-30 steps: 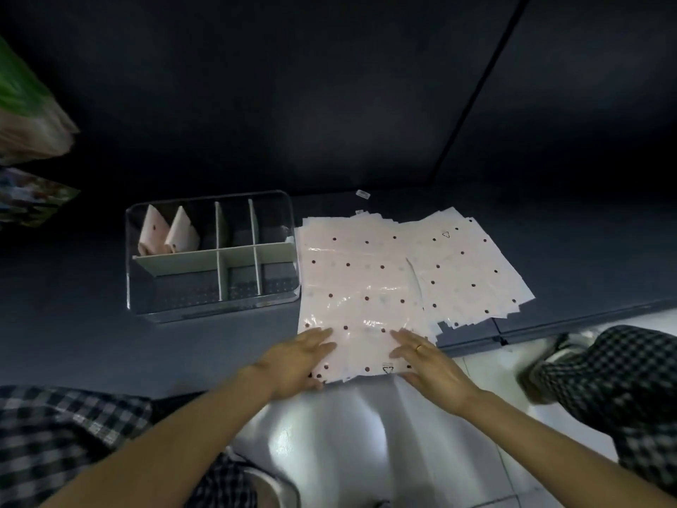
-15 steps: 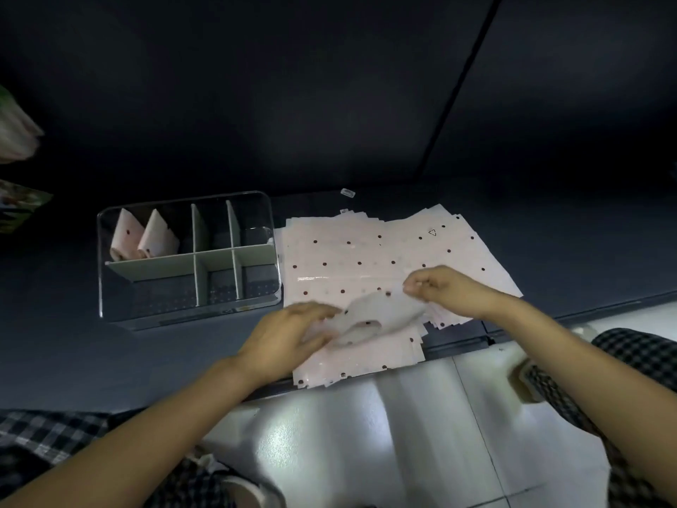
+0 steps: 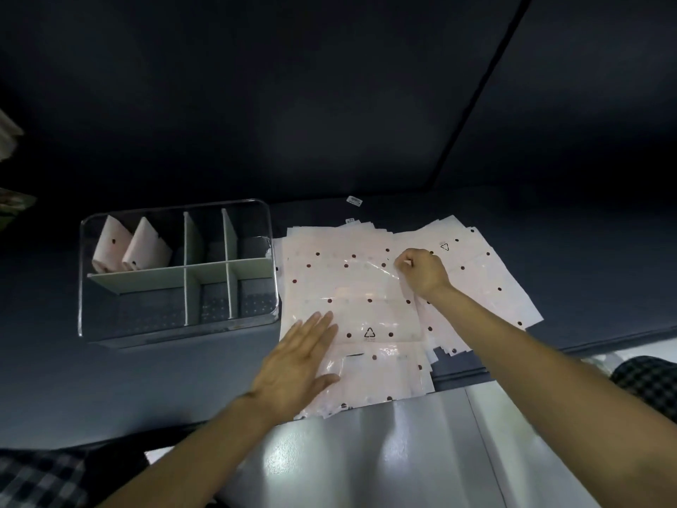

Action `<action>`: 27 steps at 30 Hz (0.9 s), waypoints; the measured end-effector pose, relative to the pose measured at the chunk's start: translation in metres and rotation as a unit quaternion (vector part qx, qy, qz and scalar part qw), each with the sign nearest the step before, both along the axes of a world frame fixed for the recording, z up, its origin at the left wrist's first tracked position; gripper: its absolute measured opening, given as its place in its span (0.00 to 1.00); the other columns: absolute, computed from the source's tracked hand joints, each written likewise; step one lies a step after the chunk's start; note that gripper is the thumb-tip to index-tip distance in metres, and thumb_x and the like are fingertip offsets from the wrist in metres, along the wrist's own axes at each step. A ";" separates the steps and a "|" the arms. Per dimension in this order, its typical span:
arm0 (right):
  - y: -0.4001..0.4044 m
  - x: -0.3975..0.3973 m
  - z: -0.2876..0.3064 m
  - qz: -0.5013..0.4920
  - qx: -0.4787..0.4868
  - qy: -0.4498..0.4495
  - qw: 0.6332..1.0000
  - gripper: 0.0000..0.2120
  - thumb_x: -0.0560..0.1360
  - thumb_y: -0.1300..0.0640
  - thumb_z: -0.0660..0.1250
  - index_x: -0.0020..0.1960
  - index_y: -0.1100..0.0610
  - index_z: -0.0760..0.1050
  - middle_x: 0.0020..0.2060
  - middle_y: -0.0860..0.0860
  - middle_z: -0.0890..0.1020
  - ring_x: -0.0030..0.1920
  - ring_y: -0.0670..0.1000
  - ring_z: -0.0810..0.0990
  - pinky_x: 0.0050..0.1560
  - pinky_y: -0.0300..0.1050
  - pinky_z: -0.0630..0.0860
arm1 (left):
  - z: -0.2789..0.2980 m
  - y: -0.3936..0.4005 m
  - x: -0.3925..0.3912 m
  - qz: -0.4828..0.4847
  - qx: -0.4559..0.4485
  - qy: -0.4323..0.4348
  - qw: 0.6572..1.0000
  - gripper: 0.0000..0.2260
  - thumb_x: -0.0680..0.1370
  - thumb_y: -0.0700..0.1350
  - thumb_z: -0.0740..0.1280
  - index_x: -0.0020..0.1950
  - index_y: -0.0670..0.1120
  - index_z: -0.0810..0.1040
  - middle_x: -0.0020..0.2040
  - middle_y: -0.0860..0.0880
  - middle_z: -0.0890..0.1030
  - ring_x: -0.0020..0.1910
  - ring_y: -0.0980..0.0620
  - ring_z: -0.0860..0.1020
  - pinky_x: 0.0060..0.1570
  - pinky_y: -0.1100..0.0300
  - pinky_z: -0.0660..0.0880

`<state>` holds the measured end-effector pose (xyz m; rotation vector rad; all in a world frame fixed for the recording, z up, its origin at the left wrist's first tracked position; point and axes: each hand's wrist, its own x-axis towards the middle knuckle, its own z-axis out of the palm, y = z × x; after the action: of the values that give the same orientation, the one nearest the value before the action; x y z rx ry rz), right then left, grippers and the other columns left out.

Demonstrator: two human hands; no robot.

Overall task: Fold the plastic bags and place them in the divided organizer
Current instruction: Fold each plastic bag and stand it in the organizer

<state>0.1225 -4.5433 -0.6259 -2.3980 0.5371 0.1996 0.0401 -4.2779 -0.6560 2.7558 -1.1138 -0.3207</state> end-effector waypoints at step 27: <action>0.043 -0.147 -0.052 0.361 -0.244 -0.032 0.899 0.34 0.78 0.39 0.43 0.76 0.61 0.48 0.75 0.54 0.49 0.76 0.54 0.49 0.76 0.47 0.45 | -0.027 -0.015 -0.006 -0.009 0.112 0.036 0.993 0.33 0.76 0.68 0.42 0.72 0.56 0.28 0.74 0.46 0.29 0.72 0.44 0.29 0.71 0.52 0.31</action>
<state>-0.0250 -4.5003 -0.6776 -2.9876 -0.4206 0.3323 0.0343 -4.2931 -0.6834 2.8987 -1.1487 -0.5757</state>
